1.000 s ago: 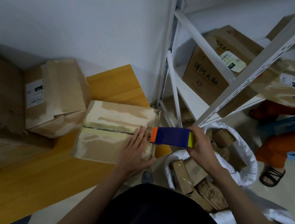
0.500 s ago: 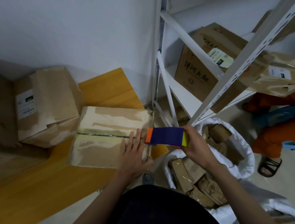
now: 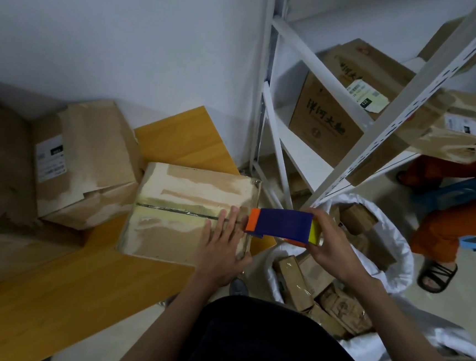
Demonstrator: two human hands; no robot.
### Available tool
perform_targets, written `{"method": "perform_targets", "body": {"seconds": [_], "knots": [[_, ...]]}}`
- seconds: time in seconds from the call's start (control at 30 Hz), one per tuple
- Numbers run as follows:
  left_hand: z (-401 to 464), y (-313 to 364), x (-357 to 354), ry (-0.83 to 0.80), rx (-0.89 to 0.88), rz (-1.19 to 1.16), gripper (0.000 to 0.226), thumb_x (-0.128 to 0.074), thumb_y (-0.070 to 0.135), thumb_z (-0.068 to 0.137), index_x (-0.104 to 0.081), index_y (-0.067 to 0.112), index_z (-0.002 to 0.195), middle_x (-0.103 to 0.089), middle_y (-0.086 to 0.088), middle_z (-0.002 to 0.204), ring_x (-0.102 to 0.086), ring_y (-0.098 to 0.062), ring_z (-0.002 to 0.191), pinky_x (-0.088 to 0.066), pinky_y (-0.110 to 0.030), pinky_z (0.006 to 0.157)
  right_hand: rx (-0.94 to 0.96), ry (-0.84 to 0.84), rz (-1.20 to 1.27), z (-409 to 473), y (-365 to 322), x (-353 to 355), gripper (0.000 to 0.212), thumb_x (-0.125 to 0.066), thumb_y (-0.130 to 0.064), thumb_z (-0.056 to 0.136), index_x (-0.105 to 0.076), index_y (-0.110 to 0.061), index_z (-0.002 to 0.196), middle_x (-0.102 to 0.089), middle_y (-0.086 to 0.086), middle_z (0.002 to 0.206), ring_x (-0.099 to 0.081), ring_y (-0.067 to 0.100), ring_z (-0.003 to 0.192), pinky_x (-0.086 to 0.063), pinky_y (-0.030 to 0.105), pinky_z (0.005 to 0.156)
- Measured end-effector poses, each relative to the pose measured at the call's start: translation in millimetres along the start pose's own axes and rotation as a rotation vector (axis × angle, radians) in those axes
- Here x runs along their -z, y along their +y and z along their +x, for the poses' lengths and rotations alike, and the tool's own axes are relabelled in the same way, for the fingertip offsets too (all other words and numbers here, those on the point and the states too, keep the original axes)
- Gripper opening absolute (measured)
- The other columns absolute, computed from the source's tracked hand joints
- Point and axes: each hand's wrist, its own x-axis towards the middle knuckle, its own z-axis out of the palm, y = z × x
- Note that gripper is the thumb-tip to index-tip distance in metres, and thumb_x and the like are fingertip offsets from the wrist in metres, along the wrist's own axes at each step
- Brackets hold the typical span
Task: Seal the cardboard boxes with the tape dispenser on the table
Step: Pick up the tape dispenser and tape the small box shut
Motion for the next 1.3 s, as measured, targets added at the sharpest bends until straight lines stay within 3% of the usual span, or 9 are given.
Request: {"method": "perform_targets", "body": {"seconds": [0.3,0.43,0.7,0.83,0.9,1.03,1.13,1.2,1.3], "knots": [[0,-1,-2,0.022,-0.032,0.016,0.091,-0.037,0.066,0.088,-0.005,0.023,0.161,0.003,-0.005,0.169,0.001,-0.029,0.155,-0.017,-0.059,0.120,-0.013,0.084,0.019,-19,12,25,0.065,-0.070,-0.045,0.088,-0.039,-0.032,0.143,-0.054,-0.003,0.135,-0.056,0.016,0.121,-0.055,0.044,0.094],[0,-2,-1,-0.005,-0.033,0.041,0.090,-0.029,0.068,0.089,0.004,0.024,0.161,0.013,-0.004,0.168,0.010,-0.028,0.155,-0.011,-0.058,0.122,0.072,-0.065,-0.203,-12,6,28,0.082,-0.069,-0.017,0.093,-0.024,-0.049,0.152,-0.046,0.003,0.116,-0.051,0.021,0.099,-0.053,0.045,0.075],[-1,-2,0,-0.022,-0.030,0.058,0.088,-0.028,0.068,0.090,-0.005,0.022,0.161,0.007,-0.005,0.169,0.004,-0.029,0.155,-0.010,-0.056,0.122,0.225,-0.135,-0.495,21,-35,20,0.050,-0.070,-0.016,0.086,-0.058,-0.034,0.131,-0.043,0.001,0.098,-0.035,0.012,0.083,-0.034,0.030,0.065],[0,-2,0,-0.028,-0.026,0.053,0.089,-0.028,0.068,0.090,-0.003,0.023,0.161,0.010,-0.004,0.169,0.006,-0.028,0.155,-0.005,-0.054,0.121,0.188,-0.160,-0.568,28,-52,-3,0.037,-0.056,-0.020,0.082,-0.067,-0.031,0.115,-0.049,0.005,0.095,-0.048,0.024,0.086,-0.039,0.035,0.069],[1,-4,1,-0.020,-0.012,0.045,0.089,-0.030,0.068,0.089,-0.006,0.023,0.161,0.006,-0.004,0.169,0.002,-0.029,0.155,-0.006,-0.054,0.121,0.202,-0.216,-0.681,23,-39,-12,0.023,-0.072,-0.026,0.076,-0.071,-0.033,0.098,-0.054,0.002,0.094,-0.052,0.023,0.089,-0.038,0.035,0.076],[5,-5,8,-0.042,-0.002,0.017,0.089,-0.020,0.072,0.088,0.010,0.027,0.160,0.023,-0.001,0.166,0.019,-0.026,0.153,0.005,-0.052,0.123,-0.028,-0.261,-0.647,-3,1,-9,0.044,-0.080,-0.028,0.079,-0.066,-0.036,0.119,-0.056,0.003,0.119,-0.051,0.025,0.112,-0.045,0.039,0.094],[3,-3,16,-0.061,-0.002,-0.012,0.090,-0.018,0.074,0.086,0.016,0.031,0.158,0.031,0.003,0.163,0.025,-0.024,0.151,0.009,-0.051,0.122,-0.109,-0.124,-0.570,2,0,-7,0.046,-0.080,-0.021,0.080,-0.065,-0.034,0.122,-0.054,0.004,0.108,-0.051,0.025,0.102,-0.044,0.037,0.083],[5,0,20,-0.058,0.024,-0.049,0.088,-0.021,0.073,0.086,0.006,0.033,0.160,0.023,0.004,0.166,0.020,-0.023,0.153,0.006,-0.049,0.122,-0.130,-0.053,-0.525,11,-5,-11,0.046,-0.080,-0.019,0.080,-0.066,-0.033,0.122,-0.050,0.003,0.100,-0.048,0.025,0.095,-0.035,0.034,0.074],[16,13,32,0.058,0.096,-0.167,0.072,-0.030,0.066,0.088,-0.040,0.027,0.148,-0.022,-0.007,0.161,-0.020,-0.031,0.150,-0.020,-0.047,0.119,-0.184,0.043,-0.461,15,-5,-16,0.046,-0.080,-0.016,0.081,-0.066,-0.033,0.122,-0.046,0.000,0.096,-0.043,0.021,0.091,-0.027,0.030,0.071]]}}
